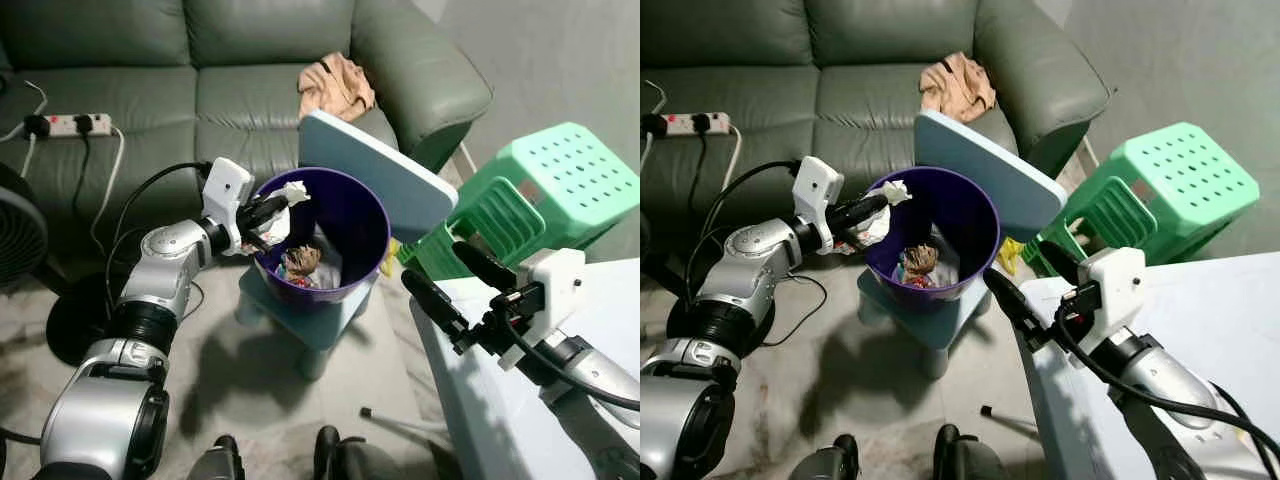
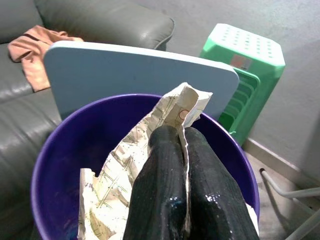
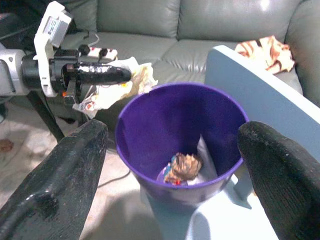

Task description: Picking trash to rubbish bin

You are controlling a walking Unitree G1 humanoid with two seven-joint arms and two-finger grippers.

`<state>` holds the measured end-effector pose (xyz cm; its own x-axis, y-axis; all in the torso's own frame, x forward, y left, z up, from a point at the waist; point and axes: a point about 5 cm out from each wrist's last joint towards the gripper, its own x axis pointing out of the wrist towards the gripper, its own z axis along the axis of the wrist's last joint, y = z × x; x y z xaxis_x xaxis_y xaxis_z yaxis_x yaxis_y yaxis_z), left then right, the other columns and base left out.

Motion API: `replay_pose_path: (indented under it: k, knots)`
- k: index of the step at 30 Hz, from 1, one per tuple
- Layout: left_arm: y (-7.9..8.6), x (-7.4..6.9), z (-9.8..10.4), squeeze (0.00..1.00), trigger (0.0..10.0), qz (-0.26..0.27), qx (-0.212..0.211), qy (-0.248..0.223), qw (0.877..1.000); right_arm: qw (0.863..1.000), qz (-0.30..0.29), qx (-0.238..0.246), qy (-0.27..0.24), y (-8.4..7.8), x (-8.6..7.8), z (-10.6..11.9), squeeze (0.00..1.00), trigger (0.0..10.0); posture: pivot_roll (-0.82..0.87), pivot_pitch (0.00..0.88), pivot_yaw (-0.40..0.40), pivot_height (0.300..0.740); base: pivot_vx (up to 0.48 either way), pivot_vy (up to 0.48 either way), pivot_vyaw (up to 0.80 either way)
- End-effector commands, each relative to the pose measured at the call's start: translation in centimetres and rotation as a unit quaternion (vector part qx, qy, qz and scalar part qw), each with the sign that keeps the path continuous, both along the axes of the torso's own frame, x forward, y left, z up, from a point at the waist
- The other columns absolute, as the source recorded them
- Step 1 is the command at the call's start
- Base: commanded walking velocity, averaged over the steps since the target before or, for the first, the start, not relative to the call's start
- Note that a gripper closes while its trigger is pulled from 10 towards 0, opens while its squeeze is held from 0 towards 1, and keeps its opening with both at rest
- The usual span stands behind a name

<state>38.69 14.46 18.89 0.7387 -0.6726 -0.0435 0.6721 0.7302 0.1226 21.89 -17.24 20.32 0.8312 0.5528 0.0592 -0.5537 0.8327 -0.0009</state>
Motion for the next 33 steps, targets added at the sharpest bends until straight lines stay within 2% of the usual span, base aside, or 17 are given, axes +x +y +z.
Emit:
replay_pose_path:
  k: [1,5,11,14,31,32,33]
  knots:
    - [-0.3,0.1,0.0,0.0,10.0,-0.019,0.009,0.003,1.0,1.0,-0.001,-0.004,-0.001,-0.2,-0.7,0.6,0.0,10.0,-0.18,0.391,-0.133,0.74,0.0,0.0,0.0]
    - [-0.4,0.3,0.6,0.0,10.0,-0.039,0.007,-0.005,0.999,1.0,0.002,0.0,0.0,-0.3,-1.2,1.4,0.0,10.0,-0.2,0.419,-0.138,0.74,0.0,0.0,0.0]
    - [0.4,0.6,0.9,0.0,10.0,-0.039,0.022,-0.01,0.999,1.0,0.005,0.002,0.001,-0.2,-1.7,2.1,0.0,10.0,-0.23,0.446,-0.144,0.74,0.0,0.0,0.0]
    - [0.7,0.9,1.7,0.0,10.0,-0.036,0.007,-0.01,0.999,1.0,0.001,0.0,0.004,-0.5,-1.9,2.5,0.0,10.0,-0.24,0.453,-0.142,0.74,0.0,0.0,0.0]
    - [0.3,1.4,3.2,0.0,10.0,-0.048,0.027,-0.031,0.998,1.0,-0.01,0.002,0.014,-0.9,-2.4,3.1,0.0,10.0,-0.26,0.463,-0.128,0.74,0.0,0.0,0.0]
    - [0.3,1.4,3.4,0.36,10.0,-0.046,0.025,-0.032,0.998,1.0,-0.011,0.002,0.014,-0.9,-2.5,3.2,0.0,10.0,-0.26,0.464,-0.128,0.74,0.0,0.0,0.0]
    - [0.4,1.4,3.5,1.0,10.0,-0.044,0.026,-0.033,0.998,1.0,-0.011,0.002,0.014,-0.9,-2.5,3.2,0.0,10.0,-0.26,0.464,-0.128,0.74,0.0,0.0,0.0]
